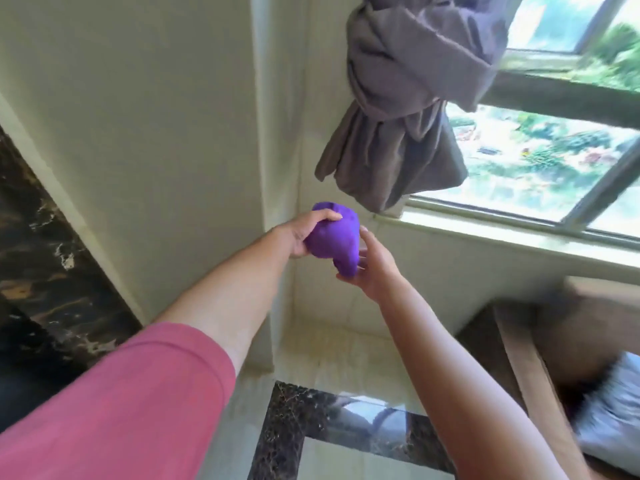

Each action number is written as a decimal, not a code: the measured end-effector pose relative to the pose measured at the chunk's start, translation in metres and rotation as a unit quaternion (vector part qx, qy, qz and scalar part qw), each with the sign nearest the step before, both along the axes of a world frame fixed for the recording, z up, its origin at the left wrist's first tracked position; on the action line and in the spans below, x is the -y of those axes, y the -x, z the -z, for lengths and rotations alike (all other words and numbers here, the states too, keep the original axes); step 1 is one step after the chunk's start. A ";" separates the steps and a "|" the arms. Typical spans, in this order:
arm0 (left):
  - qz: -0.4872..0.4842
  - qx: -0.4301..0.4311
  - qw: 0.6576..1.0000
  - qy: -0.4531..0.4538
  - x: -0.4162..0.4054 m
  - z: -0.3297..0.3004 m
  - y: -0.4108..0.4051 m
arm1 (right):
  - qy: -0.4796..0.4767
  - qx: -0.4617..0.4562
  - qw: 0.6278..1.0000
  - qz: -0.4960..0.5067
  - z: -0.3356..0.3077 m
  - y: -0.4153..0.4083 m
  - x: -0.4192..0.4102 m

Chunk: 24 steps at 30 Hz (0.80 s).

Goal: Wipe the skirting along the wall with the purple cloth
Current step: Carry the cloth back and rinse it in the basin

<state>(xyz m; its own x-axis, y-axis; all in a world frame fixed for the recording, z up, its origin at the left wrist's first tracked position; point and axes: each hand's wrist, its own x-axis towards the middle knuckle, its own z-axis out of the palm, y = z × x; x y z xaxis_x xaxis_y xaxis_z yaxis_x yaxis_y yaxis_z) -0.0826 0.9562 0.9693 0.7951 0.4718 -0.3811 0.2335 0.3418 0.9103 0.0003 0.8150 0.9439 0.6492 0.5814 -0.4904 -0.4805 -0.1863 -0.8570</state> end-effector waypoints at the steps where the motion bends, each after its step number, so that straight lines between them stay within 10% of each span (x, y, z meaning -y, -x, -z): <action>1: 0.027 -0.003 1.000 0.007 0.018 -0.003 -0.015 | -0.001 -0.003 1.000 0.022 0.000 -0.011 0.021; 11: 0.246 0.001 0.966 0.083 0.215 0.026 -0.141 | -0.063 0.031 0.943 0.326 0.017 -0.070 0.245; 24: 0.593 0.004 0.802 0.074 0.402 0.098 -0.136 | -0.133 0.048 0.723 0.676 0.076 0.046 0.401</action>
<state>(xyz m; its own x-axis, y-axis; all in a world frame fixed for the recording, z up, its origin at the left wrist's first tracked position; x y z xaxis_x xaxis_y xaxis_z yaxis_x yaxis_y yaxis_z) 0.0532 0.5538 0.8709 0.6543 -0.6676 -0.3552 0.4676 -0.0119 0.8838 -0.0461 0.4136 0.8679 0.7359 -0.5508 -0.3937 -0.0053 0.5768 -0.8169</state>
